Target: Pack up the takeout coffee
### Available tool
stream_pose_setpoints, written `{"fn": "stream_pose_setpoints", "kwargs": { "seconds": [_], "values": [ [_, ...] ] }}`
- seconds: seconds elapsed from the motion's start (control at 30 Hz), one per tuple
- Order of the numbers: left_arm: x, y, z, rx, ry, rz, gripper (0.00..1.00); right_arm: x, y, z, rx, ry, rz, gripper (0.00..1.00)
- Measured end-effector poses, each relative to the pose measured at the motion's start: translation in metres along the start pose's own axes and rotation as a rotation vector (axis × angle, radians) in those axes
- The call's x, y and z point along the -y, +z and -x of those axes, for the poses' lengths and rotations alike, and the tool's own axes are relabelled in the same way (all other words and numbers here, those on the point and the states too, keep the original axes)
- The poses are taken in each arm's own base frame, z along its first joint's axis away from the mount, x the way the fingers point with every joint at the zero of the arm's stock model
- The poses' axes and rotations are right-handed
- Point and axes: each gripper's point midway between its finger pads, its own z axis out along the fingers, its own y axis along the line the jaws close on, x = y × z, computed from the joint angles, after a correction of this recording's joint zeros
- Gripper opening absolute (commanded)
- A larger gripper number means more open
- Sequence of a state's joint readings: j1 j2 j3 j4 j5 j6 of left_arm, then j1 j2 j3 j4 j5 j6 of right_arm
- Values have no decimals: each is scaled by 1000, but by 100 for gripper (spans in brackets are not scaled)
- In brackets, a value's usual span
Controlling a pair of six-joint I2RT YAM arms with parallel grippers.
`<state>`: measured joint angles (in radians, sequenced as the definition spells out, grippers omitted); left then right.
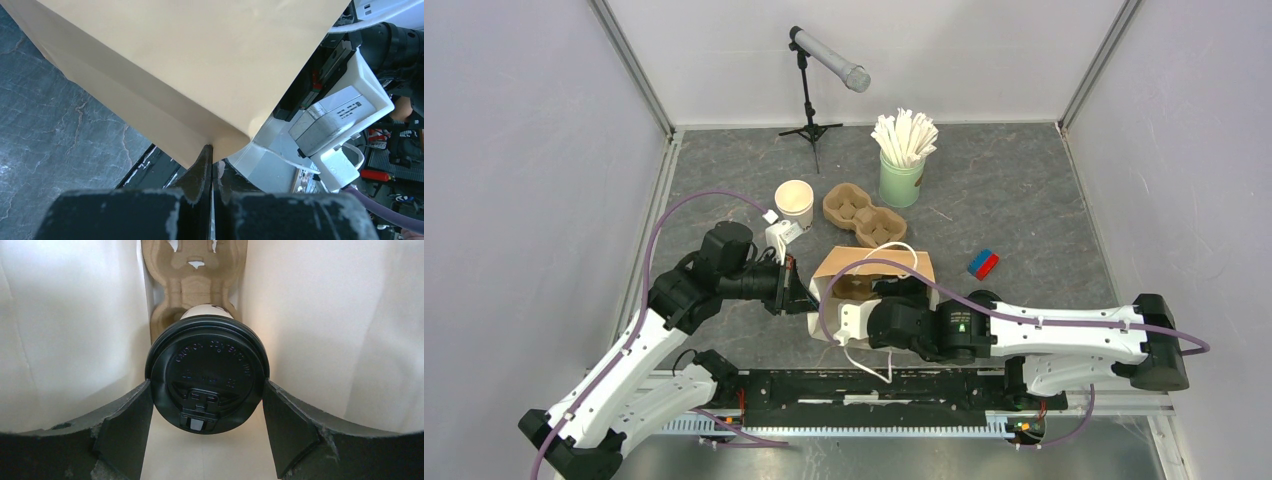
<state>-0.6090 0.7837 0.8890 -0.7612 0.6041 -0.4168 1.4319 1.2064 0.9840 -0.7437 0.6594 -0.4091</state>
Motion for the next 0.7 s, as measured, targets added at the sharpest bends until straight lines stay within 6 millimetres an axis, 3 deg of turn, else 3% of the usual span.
{"fn": "stream_pose_setpoints", "kwargs": {
  "seconds": [0.7],
  "values": [
    [0, 0, 1, 5, 3, -1, 2, -1, 1, -6, -22, 7, -6, 51]
  ]
}}
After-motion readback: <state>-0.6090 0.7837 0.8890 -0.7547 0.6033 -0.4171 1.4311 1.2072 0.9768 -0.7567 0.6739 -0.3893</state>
